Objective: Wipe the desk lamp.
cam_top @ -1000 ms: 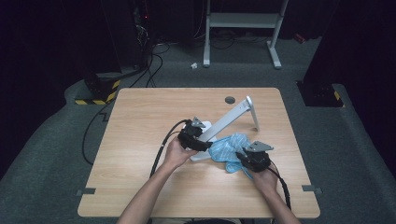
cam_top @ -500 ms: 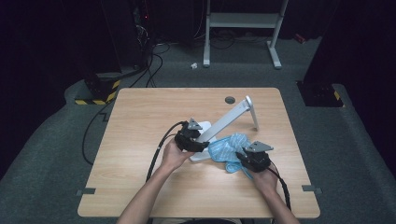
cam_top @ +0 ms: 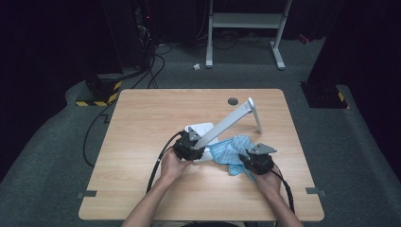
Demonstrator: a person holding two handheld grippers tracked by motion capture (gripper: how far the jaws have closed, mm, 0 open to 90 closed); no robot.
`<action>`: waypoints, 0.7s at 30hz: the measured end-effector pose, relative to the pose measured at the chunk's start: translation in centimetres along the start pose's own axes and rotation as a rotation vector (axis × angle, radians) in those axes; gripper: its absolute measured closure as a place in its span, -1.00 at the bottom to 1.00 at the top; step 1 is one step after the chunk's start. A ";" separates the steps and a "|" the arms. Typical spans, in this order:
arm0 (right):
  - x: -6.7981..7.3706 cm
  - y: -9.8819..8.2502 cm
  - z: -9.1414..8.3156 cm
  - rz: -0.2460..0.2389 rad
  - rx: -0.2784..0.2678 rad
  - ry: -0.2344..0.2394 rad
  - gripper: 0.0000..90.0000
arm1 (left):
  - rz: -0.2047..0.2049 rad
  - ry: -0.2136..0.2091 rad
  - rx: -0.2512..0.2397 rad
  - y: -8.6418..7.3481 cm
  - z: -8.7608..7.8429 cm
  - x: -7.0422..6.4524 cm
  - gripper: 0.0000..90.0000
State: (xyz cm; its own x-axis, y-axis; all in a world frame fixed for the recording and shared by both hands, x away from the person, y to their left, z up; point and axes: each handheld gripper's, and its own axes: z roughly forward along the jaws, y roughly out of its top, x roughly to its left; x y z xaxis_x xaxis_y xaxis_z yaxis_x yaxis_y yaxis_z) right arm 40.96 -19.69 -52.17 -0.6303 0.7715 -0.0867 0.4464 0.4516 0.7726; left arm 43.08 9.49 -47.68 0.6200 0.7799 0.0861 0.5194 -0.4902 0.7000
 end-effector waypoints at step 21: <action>-0.1 -1.7 -2.2 -0.016 -0.001 0.026 0.41 | -0.094 0.154 0.026 -0.3 -0.2 2.8 0.21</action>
State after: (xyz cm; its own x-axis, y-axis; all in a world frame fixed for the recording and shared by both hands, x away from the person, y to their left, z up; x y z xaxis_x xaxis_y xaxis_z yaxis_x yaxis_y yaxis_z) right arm 38.85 -21.49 -52.14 -0.6536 0.7524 -0.0822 0.4356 0.4628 0.7720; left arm 44.52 11.88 -47.54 0.4721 0.8719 0.1300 0.5867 -0.4208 0.6919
